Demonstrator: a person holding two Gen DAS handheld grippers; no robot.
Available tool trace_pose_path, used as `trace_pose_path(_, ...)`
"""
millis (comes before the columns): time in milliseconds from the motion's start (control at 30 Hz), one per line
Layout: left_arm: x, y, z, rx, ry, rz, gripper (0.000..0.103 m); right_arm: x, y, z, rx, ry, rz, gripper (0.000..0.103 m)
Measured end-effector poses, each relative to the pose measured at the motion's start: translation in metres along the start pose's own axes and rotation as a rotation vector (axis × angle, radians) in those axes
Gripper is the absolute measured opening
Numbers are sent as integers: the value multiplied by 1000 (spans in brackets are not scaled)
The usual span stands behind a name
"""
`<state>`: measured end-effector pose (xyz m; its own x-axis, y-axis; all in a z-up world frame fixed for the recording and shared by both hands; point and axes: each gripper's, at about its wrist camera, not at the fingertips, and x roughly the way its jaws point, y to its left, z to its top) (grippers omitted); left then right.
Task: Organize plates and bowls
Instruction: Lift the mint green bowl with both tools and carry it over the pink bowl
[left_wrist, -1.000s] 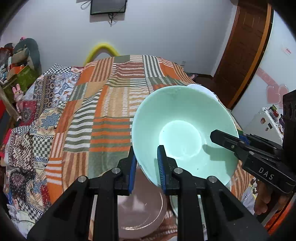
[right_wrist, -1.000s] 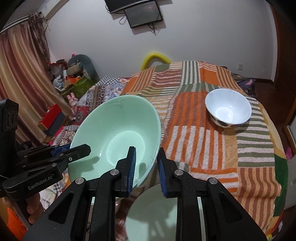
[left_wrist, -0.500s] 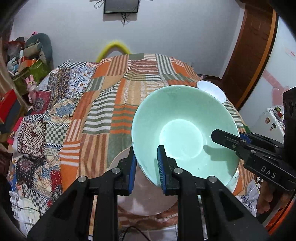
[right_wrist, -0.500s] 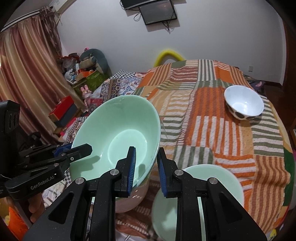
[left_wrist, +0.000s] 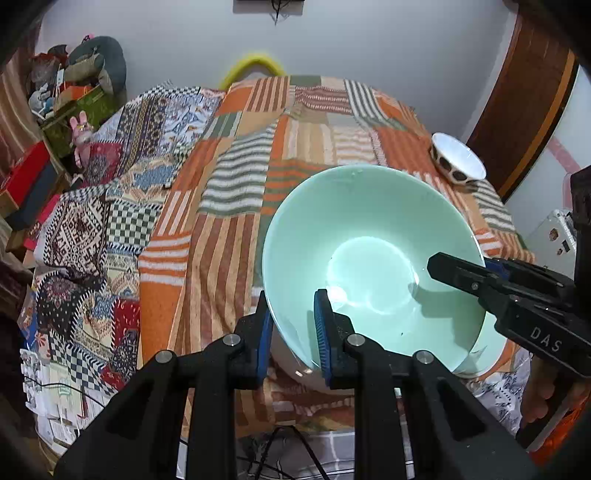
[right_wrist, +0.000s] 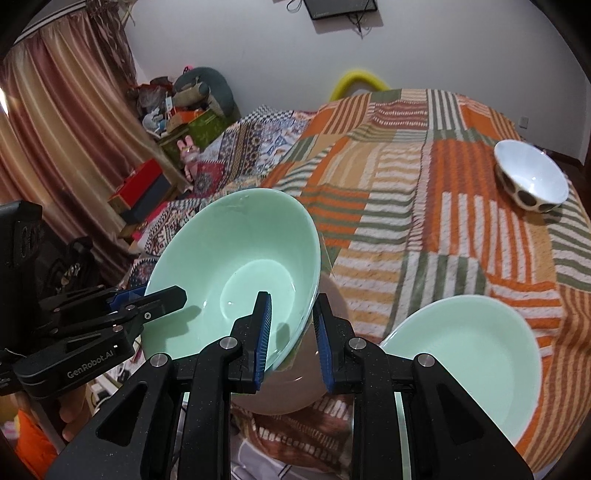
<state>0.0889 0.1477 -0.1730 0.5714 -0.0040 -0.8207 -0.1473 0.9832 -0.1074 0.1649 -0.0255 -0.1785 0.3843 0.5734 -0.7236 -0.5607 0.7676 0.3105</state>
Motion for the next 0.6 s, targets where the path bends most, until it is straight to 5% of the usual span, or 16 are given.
trace_pose_path(600, 50, 7, -30, -7, 126, 28, 21, 38, -5, -27, 30, 130, -14, 22)
